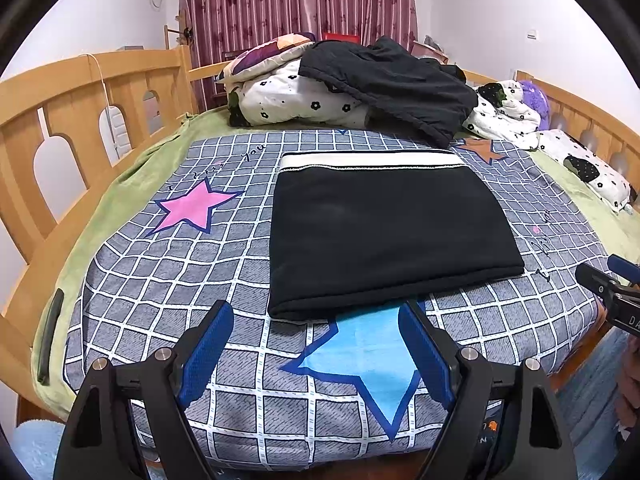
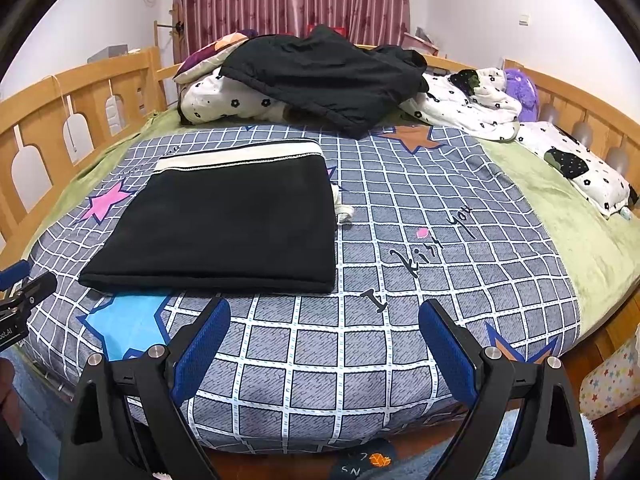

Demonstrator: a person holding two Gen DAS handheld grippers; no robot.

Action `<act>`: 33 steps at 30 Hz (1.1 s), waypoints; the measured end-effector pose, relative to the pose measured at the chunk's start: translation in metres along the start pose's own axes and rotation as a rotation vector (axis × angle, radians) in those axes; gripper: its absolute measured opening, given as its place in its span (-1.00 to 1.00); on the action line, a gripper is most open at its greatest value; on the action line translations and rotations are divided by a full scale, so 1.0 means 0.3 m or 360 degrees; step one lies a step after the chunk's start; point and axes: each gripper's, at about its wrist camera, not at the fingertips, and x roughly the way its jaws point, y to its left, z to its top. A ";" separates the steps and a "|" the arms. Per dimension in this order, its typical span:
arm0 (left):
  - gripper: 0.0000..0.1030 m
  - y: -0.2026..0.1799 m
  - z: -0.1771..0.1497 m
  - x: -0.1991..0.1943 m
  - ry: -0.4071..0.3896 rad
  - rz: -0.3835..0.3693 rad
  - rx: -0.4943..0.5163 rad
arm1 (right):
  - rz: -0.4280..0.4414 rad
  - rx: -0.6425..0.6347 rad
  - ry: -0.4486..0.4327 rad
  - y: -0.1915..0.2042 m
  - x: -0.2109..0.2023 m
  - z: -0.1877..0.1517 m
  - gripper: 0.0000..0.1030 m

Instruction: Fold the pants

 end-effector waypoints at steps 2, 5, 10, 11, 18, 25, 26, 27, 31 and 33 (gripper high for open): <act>0.62 0.001 0.000 0.000 0.0000 -0.0001 -0.0001 | 0.0002 0.0001 0.0000 0.000 0.000 0.000 0.82; 0.62 -0.001 -0.001 0.000 0.0001 -0.0001 0.0004 | 0.0002 0.0001 -0.0001 -0.004 0.000 0.001 0.82; 0.62 0.002 -0.002 0.000 -0.0004 -0.0002 0.0012 | -0.0002 0.0008 -0.0001 -0.004 -0.002 0.003 0.82; 0.62 0.001 -0.002 -0.001 -0.0004 -0.0002 0.0012 | -0.0002 0.0011 -0.0002 -0.005 -0.004 0.003 0.82; 0.62 0.001 -0.002 -0.001 -0.0003 -0.0002 0.0012 | -0.0004 0.0010 -0.0005 -0.008 -0.007 0.003 0.82; 0.62 -0.001 -0.002 -0.003 -0.0004 -0.0002 0.0019 | -0.0004 0.0009 -0.0006 -0.009 -0.009 0.002 0.82; 0.62 0.000 -0.001 -0.004 -0.0006 -0.0004 0.0019 | -0.0004 0.0009 -0.0005 -0.009 -0.009 0.002 0.82; 0.62 0.001 0.001 -0.005 -0.0008 -0.0007 0.0021 | -0.0004 0.0009 -0.0005 -0.009 -0.009 0.002 0.82; 0.62 0.000 0.004 -0.010 -0.0011 -0.0009 0.0021 | -0.0003 0.0009 -0.0006 -0.010 -0.009 0.002 0.82; 0.62 0.001 0.004 -0.010 -0.0010 -0.0010 0.0022 | -0.0003 0.0008 -0.0005 -0.011 -0.009 0.002 0.82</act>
